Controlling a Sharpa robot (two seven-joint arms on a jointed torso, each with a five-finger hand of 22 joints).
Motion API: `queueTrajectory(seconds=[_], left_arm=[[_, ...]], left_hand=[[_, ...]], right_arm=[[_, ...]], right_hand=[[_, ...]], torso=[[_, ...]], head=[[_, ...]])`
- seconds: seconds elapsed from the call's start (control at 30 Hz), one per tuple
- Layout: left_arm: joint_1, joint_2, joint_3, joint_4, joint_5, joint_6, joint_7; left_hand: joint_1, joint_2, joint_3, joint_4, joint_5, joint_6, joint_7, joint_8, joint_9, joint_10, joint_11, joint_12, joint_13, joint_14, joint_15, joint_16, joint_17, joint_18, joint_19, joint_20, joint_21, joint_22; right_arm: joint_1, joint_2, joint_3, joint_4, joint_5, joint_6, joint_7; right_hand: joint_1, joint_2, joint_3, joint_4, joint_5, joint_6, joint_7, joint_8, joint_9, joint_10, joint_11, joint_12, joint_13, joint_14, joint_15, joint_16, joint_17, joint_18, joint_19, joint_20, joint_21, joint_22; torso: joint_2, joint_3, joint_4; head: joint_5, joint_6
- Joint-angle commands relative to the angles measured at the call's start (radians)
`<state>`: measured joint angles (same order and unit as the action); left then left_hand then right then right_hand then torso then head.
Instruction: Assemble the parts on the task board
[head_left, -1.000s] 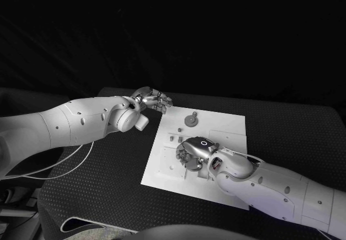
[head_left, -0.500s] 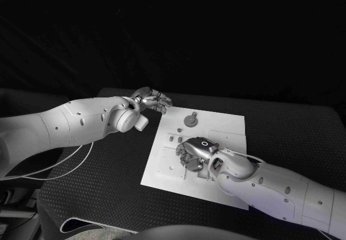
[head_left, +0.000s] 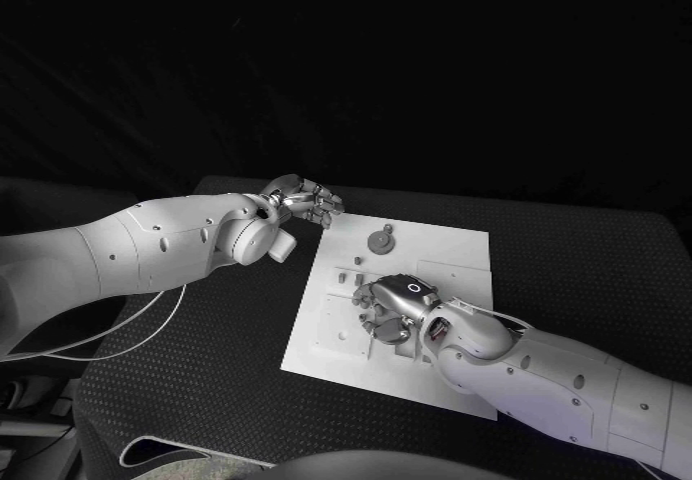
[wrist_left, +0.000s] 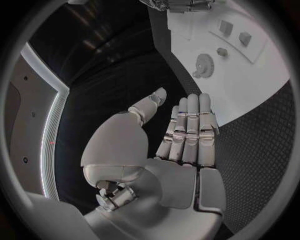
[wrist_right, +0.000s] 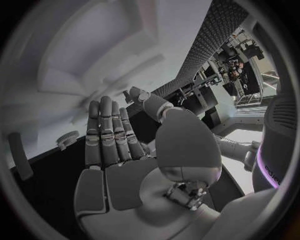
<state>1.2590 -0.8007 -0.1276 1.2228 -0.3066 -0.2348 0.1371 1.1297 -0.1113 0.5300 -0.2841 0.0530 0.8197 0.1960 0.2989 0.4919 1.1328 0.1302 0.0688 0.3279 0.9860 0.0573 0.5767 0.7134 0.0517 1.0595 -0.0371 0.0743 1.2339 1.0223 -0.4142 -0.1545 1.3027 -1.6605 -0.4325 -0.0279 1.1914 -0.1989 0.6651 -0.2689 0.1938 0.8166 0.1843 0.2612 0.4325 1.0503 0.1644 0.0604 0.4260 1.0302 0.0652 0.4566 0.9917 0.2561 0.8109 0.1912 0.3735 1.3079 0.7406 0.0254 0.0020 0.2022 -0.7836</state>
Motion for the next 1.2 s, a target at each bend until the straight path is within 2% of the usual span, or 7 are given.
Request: queueTrajectory(seconds=[0.03, 0.33, 0.43, 0.6, 0.73, 0.9, 1.2], left_arm=[[0.001, 0.002, 0.001, 0.001, -0.003, 0.008, 0.007], [0.001, 0.0, 0.001, -0.006, -0.003, 0.004, 0.014], [0.001, -0.001, 0.001, -0.011, -0.003, 0.002, 0.017], [0.001, -0.001, 0.001, -0.017, -0.003, 0.002, 0.02], [0.001, -0.001, 0.0, -0.018, -0.002, 0.003, 0.02], [0.001, 0.001, 0.0, -0.021, -0.002, 0.003, 0.02], [0.001, 0.002, 0.0, -0.026, -0.002, 0.003, 0.021]], left_hand=[[0.012, -0.001, 0.002, 0.001, 0.006, -0.006, 0.0, 0.003, -0.001, -0.007, 0.003, 0.002, -0.001, 0.002, 0.003, -0.005, 0.002, 0.008, 0.006, -0.002, -0.006, -0.002], [0.011, -0.001, 0.002, 0.002, 0.006, -0.007, 0.0, 0.003, -0.001, -0.007, 0.003, 0.002, -0.001, 0.003, 0.003, -0.005, 0.002, 0.008, 0.006, -0.002, -0.006, -0.002], [0.01, -0.002, 0.001, 0.003, 0.005, -0.006, 0.0, 0.004, -0.001, -0.006, 0.003, 0.003, -0.001, 0.003, 0.003, -0.005, 0.003, 0.008, 0.006, -0.002, -0.006, -0.002], [0.006, -0.003, 0.0, 0.004, 0.006, -0.002, -0.001, 0.007, 0.0, -0.002, 0.001, 0.005, 0.0, 0.004, 0.003, -0.006, 0.004, 0.007, 0.006, -0.002, -0.005, -0.002], [0.003, -0.004, -0.001, 0.005, 0.005, -0.001, -0.002, 0.008, 0.0, 0.0, 0.0, 0.006, 0.0, 0.004, 0.003, -0.007, 0.005, 0.007, 0.006, -0.002, -0.005, -0.002], [0.003, -0.004, -0.001, 0.005, 0.006, -0.001, -0.002, 0.009, 0.0, 0.0, 0.0, 0.006, 0.0, 0.004, 0.003, -0.007, 0.005, 0.007, 0.006, -0.002, -0.005, -0.002], [0.003, -0.004, -0.001, 0.005, 0.006, -0.001, -0.002, 0.009, 0.0, 0.0, 0.0, 0.006, 0.0, 0.004, 0.003, -0.007, 0.006, 0.008, 0.006, -0.002, -0.005, -0.002]], right_arm=[[-0.002, -0.007, -0.001, 0.006, 0.01, -0.036, -0.001], [0.04, -0.069, 0.005, 0.086, 0.099, -0.047, 0.023], [0.069, -0.109, 0.019, 0.127, 0.149, 0.004, 0.022], [0.123, -0.175, 0.045, 0.178, 0.226, 0.097, 0.02], [0.154, -0.227, 0.063, 0.212, 0.207, 0.164, 0.008], [0.178, -0.27, 0.07, 0.217, 0.112, 0.294, -0.032], [0.183, -0.288, 0.07, 0.191, 0.007, 0.362, -0.078]], right_hand=[[0.001, -0.006, -0.002, 0.0, -0.004, -0.002, 0.002, 0.0, -0.001, -0.005, -0.003, 0.006, -0.002, 0.0, -0.001, 0.008, 0.001, 0.001, -0.003, 0.0, 0.007, 0.024], [0.002, 0.0, -0.008, 0.014, -0.005, 0.009, 0.008, 0.016, -0.004, 0.031, -0.017, 0.014, -0.014, 0.034, -0.019, 0.055, 0.015, 0.006, 0.036, -0.012, 0.045, 0.026], [-0.005, 0.003, -0.014, 0.026, -0.005, 0.013, 0.009, 0.023, -0.006, 0.049, -0.026, 0.015, -0.018, 0.055, -0.031, 0.091, 0.024, 0.006, 0.062, -0.023, 0.073, 0.026], [-0.03, 0.005, -0.038, 0.034, -0.006, 0.012, 0.01, 0.027, -0.008, 0.051, -0.026, 0.009, -0.024, 0.061, -0.033, 0.113, 0.025, 0.006, 0.072, -0.031, 0.091, 0.025], [-0.042, 0.006, -0.059, 0.037, -0.005, 0.01, 0.011, 0.032, -0.009, 0.052, -0.03, 0.008, -0.03, 0.086, -0.039, 0.14, 0.026, 0.006, 0.099, -0.044, 0.114, 0.024], [-0.051, -0.006, -0.069, 0.048, -0.005, 0.006, 0.0, 0.034, -0.011, 0.047, -0.032, 0.006, -0.037, 0.103, -0.042, 0.17, 0.03, 0.006, 0.119, -0.054, 0.134, 0.024], [-0.06, -0.06, -0.065, 0.1, -0.005, -0.013, -0.025, 0.036, -0.014, -0.014, -0.016, 0.004, -0.064, 0.057, -0.026, 0.211, 0.032, 0.005, 0.088, -0.048, 0.147, 0.024]], torso=[[0.0, 0.0, 0.0], [0.0, -0.0001, -0.0015], [0.0, 0.0009, -0.0021], [-0.001, 0.0012, -0.0031], [0.0, 0.0009, -0.0033], [-0.001, 0.0019, -0.0034], [0.001, 0.0018, -0.0005]], head=[[0.0, 0.0], [-0.01, 0.013], [-0.014, 0.019], [-0.021, 0.028], [-0.027, 0.036], [-0.031, 0.041], [-0.04, 0.05]])
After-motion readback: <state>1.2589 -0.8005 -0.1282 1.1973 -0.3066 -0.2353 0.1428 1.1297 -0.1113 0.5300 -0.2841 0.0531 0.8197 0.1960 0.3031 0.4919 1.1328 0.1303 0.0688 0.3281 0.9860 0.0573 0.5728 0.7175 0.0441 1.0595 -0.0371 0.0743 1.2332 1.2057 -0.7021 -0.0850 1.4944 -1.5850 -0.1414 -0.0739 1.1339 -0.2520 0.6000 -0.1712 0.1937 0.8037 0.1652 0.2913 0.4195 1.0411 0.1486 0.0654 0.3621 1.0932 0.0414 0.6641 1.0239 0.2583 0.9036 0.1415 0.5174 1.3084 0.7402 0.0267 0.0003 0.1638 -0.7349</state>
